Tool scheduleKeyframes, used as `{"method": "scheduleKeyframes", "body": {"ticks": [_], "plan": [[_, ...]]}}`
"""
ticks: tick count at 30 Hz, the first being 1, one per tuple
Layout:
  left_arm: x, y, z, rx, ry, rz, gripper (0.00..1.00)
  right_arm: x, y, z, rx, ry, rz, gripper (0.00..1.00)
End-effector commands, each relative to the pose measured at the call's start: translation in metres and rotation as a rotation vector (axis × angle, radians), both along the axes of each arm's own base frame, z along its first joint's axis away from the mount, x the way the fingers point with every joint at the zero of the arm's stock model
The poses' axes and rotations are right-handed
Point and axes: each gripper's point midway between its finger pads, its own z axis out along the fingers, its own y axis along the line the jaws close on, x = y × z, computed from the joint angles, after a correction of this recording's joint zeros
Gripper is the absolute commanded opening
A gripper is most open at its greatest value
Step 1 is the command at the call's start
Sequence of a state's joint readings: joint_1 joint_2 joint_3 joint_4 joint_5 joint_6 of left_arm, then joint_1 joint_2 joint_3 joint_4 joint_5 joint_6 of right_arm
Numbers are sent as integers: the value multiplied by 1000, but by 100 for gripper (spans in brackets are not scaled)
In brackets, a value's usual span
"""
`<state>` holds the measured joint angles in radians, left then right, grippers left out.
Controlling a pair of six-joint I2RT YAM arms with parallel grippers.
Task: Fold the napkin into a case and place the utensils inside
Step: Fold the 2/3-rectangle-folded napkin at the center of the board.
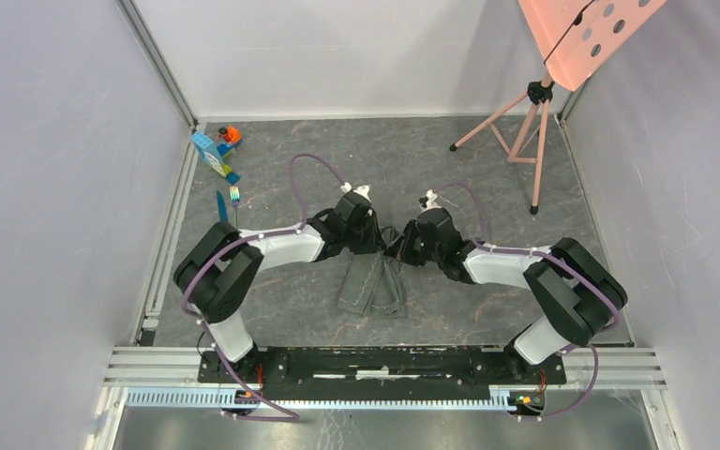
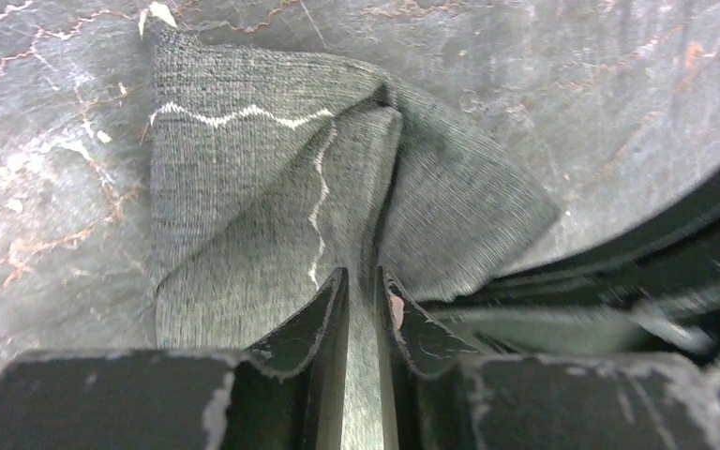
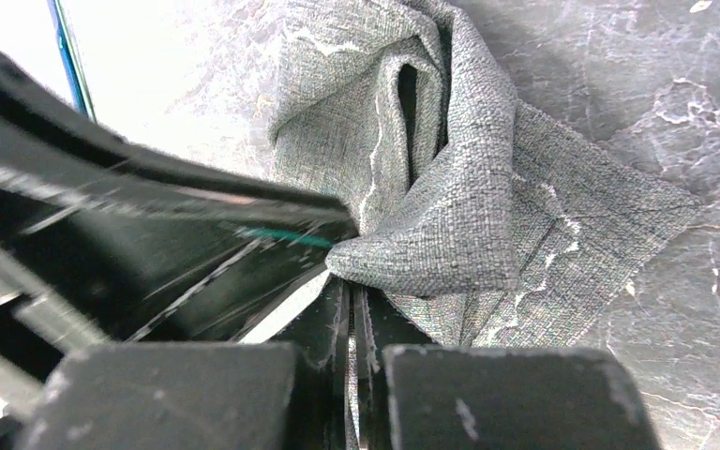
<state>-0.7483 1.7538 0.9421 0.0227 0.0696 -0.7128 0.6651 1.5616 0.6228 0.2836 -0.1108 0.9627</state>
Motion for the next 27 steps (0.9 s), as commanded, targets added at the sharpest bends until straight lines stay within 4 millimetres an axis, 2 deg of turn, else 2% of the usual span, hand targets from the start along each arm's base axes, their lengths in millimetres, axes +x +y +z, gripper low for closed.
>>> {"method": "scheduleKeyframes", "body": {"ticks": [1,3,5,9,12,19,22,27], "plan": [[-6,9,36,-1,-61,-40,26,17,5,21,46,-54,-63,0],[-14,9,45,-31,-62,-66,33,17,4,20,51,-44,-77,0],[-29,-1,57,-115,-59,-139,44,17,3,20,57,-36,-93,0],[-53,-11,60,-181,-53,-220,51,16,5,23,76,-30,-97,0],[-59,-12,49,-128,-55,-231,51,16,7,25,95,-29,-102,0],[-59,-6,30,-18,-43,-198,41,14,8,25,111,-20,-111,0],[-59,-2,33,-29,-69,-179,45,14,8,25,114,-19,-113,0],[-52,-1,24,21,-52,-154,48,11,10,29,142,-21,-107,0]]}}
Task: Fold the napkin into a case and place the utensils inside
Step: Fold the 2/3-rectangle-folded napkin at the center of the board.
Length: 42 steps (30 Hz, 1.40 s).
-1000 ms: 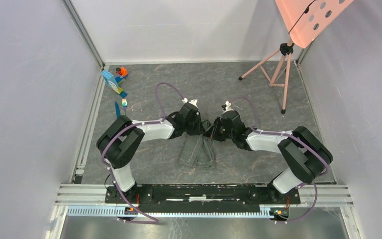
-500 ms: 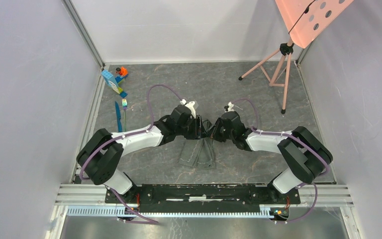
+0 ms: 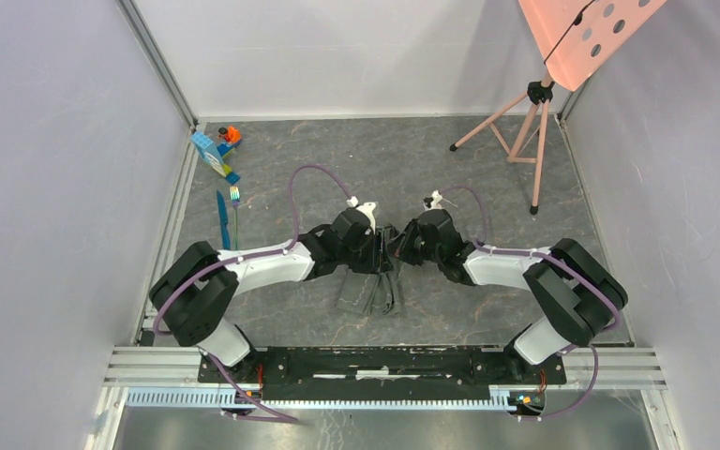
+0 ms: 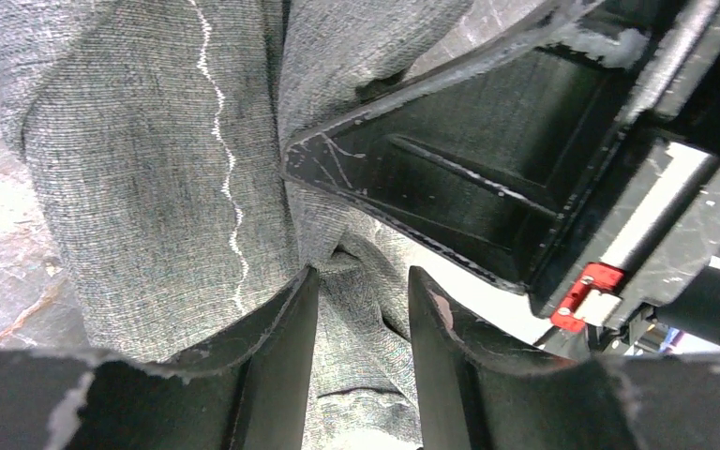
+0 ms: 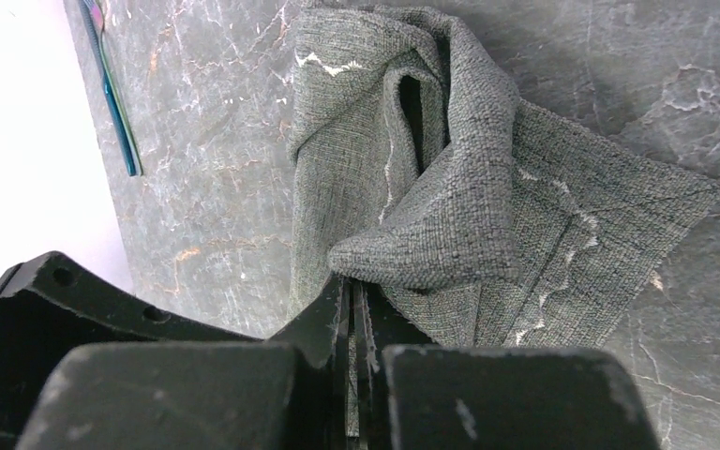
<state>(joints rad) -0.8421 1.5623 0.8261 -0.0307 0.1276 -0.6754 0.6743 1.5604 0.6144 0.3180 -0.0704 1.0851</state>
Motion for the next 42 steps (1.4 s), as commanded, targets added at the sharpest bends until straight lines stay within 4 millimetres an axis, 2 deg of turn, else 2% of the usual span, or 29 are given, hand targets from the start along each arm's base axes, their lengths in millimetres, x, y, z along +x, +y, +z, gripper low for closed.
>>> {"method": "scheduleKeyframes", "body": {"ticks": [1,4,6,8,10,11,13,16,18,20,23,30,37,42], "plan": [[13,1,-3,52,-46,17,48,5,7,23,72,-57,-12,0],[19,3,-14,92,-34,43,48,5,5,26,73,-64,-16,0],[21,2,-17,96,-33,45,44,4,4,26,71,-65,-14,0],[23,0,-18,103,-30,49,28,2,4,25,66,-68,-4,0],[24,2,-17,110,-38,57,19,0,2,23,42,-88,20,1],[25,3,-16,112,-40,61,16,1,-1,22,16,-102,31,8],[24,6,-14,115,-44,65,12,1,-13,19,-76,-153,76,30],[22,8,-12,112,-46,65,10,2,-39,16,-205,-227,115,51],[22,9,-11,108,-48,66,9,0,-56,11,-252,-245,147,55],[21,9,-12,109,-48,67,9,-1,-71,7,-286,-260,156,56],[20,7,-10,96,-45,61,8,5,-83,4,-386,-239,180,56],[20,6,-6,82,-50,61,8,12,-83,-11,-500,-126,184,56],[18,6,-3,69,-54,53,8,26,-76,-19,-651,-126,147,56],[16,4,-2,56,-50,48,8,23,-83,-35,-748,-90,142,51]]}}
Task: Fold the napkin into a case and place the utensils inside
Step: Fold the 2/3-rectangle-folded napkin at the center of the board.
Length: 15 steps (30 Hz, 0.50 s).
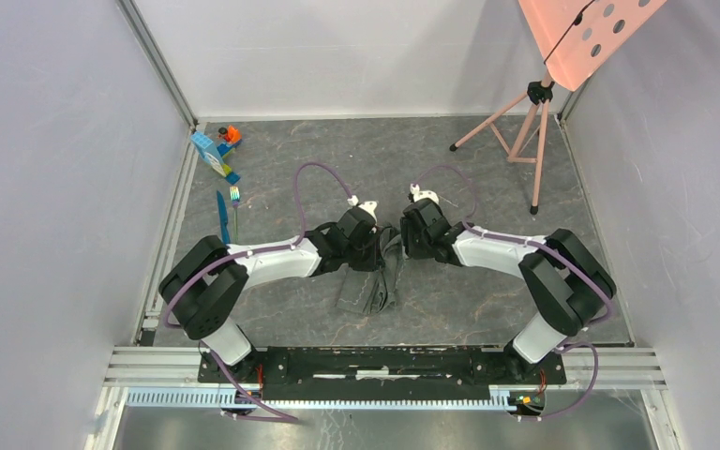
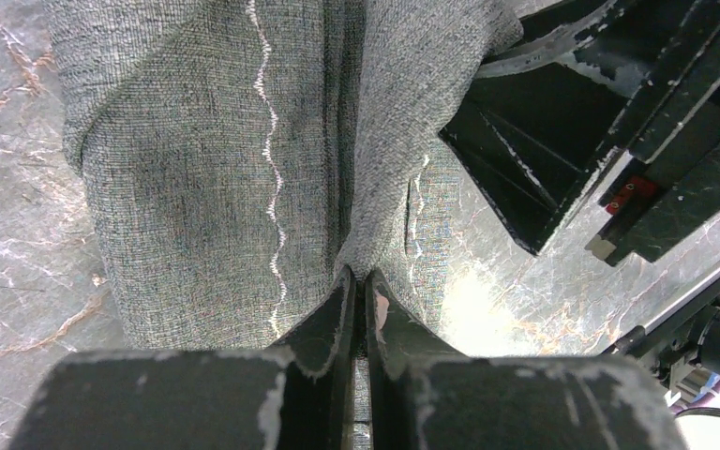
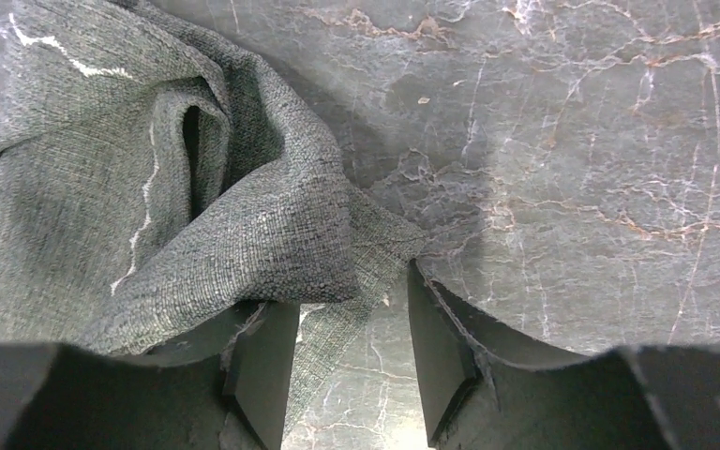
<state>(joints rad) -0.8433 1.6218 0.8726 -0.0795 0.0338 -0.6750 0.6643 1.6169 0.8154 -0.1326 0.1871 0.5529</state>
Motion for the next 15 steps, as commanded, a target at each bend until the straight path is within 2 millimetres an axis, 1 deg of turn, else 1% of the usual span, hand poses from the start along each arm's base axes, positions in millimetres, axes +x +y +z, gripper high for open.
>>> {"method": "scheduleKeyframes", "body": {"ticks": [1,3,6,7,8,10,11,15], "plan": [[1,-4,13,-35,-39,-19,8,5,-15,-7,-112,-21,-49,48],[1,-4,13,-39,-39,-21,8,2,-21,-13,-139,-23,-64,40],[-2,-6,15,-49,-31,-36,9,-1,-24,-15,-130,-40,-73,25],[-4,-6,18,-58,-32,-43,11,0,-24,-13,-122,-49,-75,20],[-4,-7,23,-68,-35,-46,16,1,-23,-10,-111,-62,-72,13],[-7,-9,35,-96,-43,-63,26,4,-20,-3,-89,-89,-70,3],[-8,-10,44,-111,-51,-72,30,6,-19,1,-78,-103,-70,0],[-7,-6,79,-151,-105,-77,48,9,-15,10,-56,-123,-62,0]]}}
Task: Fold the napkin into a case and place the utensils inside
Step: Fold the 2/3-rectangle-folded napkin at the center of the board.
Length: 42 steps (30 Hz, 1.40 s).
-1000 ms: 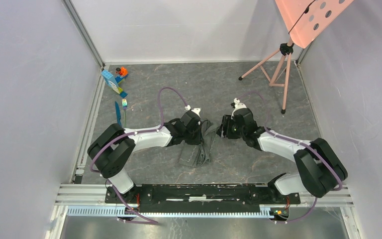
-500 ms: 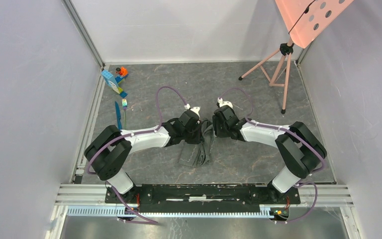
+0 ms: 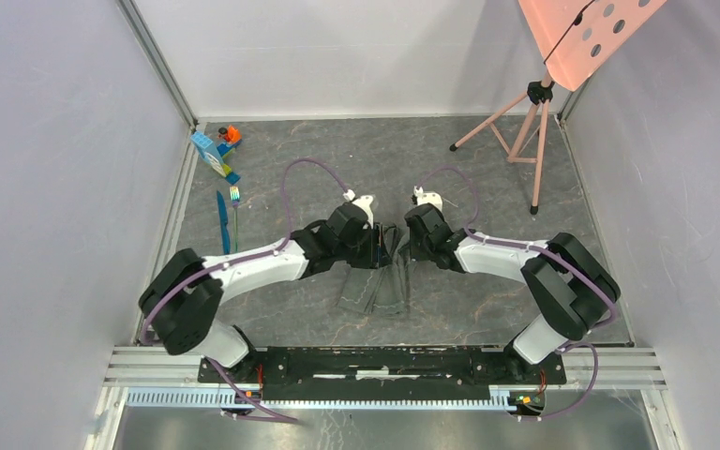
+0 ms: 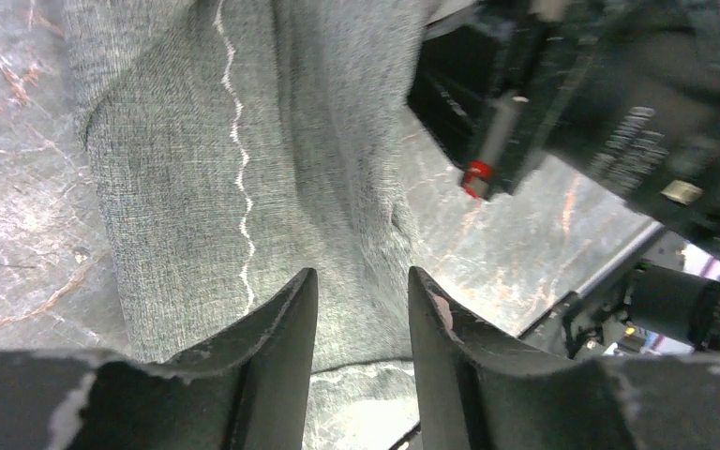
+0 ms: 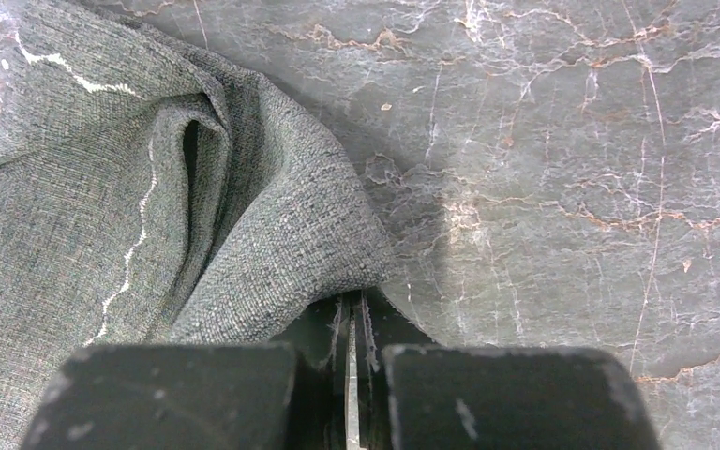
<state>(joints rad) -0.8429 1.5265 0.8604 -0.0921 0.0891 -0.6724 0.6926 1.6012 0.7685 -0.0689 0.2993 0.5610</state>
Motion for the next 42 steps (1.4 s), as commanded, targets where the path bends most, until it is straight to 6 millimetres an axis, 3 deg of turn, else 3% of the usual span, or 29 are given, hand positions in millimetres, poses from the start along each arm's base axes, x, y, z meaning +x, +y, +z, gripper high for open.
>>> {"method": "scheduleKeyframes", "body": {"ticks": [1,3,6,11,17,20,24,32,37,42], "plan": [[5,0,56,-82,-102,-27,50,4,-6,11,-9,-45,-13,0],[12,2,62,-76,-120,-8,50,4,-6,11,0,-45,-14,0],[26,-2,55,-42,-111,6,37,2,-4,11,21,-48,-14,0],[48,-22,9,43,-45,4,16,2,-1,13,39,-47,-7,0],[63,-20,-38,112,-9,52,9,0,1,20,57,-48,0,0],[63,-9,-46,121,-3,80,9,0,1,34,70,-74,8,0],[58,-7,-39,98,-5,71,13,-2,5,55,112,-114,28,0],[53,7,-35,97,-23,104,26,-5,10,56,117,-89,59,0],[48,8,-23,59,-35,97,32,-6,15,79,148,-143,68,0],[45,1,-13,16,-33,71,36,-6,13,61,121,-109,58,0]]}}
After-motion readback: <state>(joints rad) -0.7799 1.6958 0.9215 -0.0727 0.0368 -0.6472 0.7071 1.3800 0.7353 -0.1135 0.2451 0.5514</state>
